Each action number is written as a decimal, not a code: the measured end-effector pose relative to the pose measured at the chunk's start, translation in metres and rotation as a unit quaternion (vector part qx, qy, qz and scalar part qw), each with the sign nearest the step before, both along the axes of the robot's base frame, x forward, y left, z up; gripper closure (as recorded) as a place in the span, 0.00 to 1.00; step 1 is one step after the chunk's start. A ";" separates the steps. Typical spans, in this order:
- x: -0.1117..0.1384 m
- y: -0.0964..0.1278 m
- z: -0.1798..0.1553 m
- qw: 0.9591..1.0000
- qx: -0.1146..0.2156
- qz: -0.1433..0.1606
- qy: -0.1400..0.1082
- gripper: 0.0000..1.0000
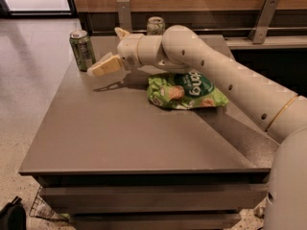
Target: Pick green can
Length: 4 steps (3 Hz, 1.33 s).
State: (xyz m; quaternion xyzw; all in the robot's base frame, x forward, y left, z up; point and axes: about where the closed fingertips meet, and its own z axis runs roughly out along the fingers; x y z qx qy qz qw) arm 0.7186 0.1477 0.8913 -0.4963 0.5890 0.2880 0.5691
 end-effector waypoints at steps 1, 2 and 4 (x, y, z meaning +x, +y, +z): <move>0.013 0.036 0.000 0.999 0.033 0.018 0.000 0.00; 0.018 0.059 0.002 0.998 0.043 0.035 0.007 0.00; 0.021 0.083 0.000 0.997 0.045 0.058 0.022 0.56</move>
Offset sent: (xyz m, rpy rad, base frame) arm 0.0264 0.0810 0.0040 0.1112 0.0309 0.1031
